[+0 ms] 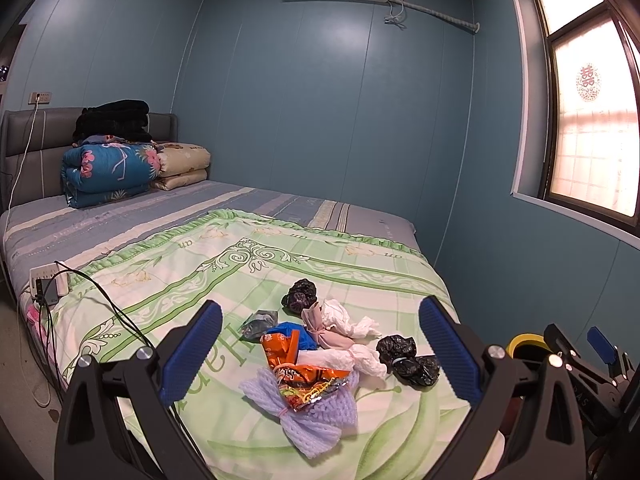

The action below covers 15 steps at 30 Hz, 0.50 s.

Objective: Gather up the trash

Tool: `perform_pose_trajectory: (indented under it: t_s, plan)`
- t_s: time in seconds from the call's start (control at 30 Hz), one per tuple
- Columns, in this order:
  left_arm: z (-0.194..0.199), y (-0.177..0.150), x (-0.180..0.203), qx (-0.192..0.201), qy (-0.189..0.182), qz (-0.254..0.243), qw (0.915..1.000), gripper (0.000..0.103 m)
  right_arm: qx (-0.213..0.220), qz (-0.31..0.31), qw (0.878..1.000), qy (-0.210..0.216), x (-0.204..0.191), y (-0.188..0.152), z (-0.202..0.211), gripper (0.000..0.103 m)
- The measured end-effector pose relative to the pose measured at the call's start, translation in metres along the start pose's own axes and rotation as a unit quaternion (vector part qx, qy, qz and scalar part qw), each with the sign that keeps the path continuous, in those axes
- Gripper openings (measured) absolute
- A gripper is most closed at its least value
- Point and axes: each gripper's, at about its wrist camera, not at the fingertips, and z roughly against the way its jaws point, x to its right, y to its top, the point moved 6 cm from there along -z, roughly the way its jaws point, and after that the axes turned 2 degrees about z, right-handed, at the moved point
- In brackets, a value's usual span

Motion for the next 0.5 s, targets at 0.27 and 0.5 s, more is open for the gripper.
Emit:
perform_pose_trajectory:
  t_s: [0.27,0.5]
  plan:
    - [0.0000,-0.0004,-0.0003,-0.001,-0.004,0.005,1.0000,0.095,-0.003,0.000,1.000,0.003,-0.0014,-0.0003,-0.0010,0.095]
    - [0.0002,-0.0001,-0.0013,-0.002,-0.005,0.006,1.0000,0.095,-0.006,0.000,1.000,0.005,-0.0010,0.0001,-0.0014,0.095]
